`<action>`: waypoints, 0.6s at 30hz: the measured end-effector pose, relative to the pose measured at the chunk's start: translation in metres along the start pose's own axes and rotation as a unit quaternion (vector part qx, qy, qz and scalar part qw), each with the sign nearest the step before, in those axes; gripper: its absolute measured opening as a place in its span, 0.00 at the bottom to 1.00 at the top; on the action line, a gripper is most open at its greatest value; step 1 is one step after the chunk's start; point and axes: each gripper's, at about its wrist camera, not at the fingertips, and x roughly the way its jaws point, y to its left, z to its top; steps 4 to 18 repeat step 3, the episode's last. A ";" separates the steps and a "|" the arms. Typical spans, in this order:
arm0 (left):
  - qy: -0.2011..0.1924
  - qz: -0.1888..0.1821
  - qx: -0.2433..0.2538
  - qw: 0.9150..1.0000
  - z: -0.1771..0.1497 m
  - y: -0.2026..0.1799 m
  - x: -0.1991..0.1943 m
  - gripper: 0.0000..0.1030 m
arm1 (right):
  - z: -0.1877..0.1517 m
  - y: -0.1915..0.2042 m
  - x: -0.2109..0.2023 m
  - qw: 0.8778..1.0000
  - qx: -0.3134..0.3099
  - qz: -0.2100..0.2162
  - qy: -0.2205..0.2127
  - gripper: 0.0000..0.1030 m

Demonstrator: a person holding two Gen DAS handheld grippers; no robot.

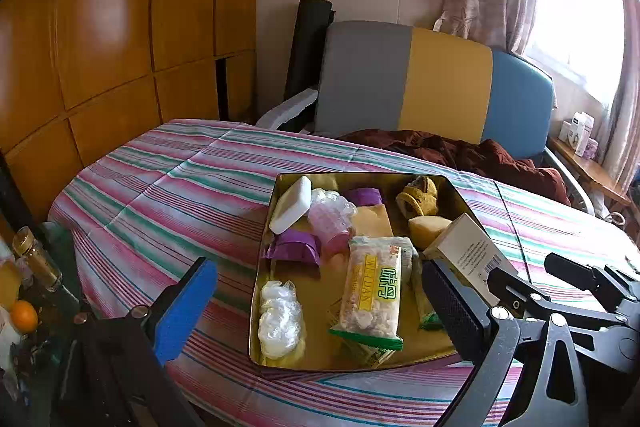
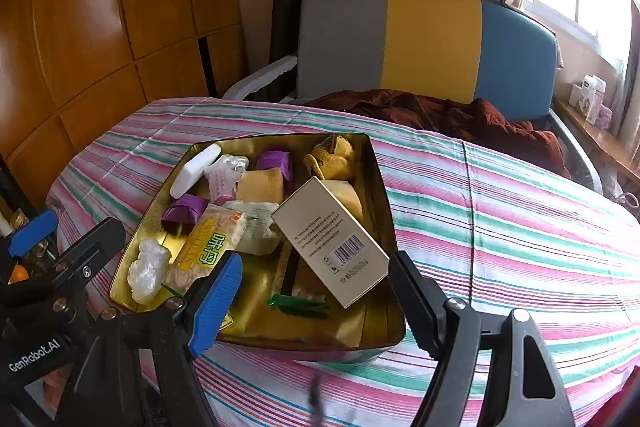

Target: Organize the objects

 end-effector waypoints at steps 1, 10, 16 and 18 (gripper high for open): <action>0.001 0.001 0.000 1.000 0.000 0.000 0.000 0.99 | 0.000 0.000 0.001 1.000 0.001 0.001 0.001 0.75; 0.003 -0.001 -0.002 1.000 0.000 0.001 0.001 0.99 | 0.000 0.000 0.001 1.000 0.001 0.002 0.001 0.75; 0.003 -0.001 -0.002 1.000 0.000 0.001 0.001 0.99 | 0.000 0.000 0.001 1.000 0.001 0.002 0.001 0.75; 0.003 -0.001 -0.002 1.000 0.000 0.001 0.001 0.99 | 0.000 0.000 0.001 1.000 0.001 0.002 0.001 0.75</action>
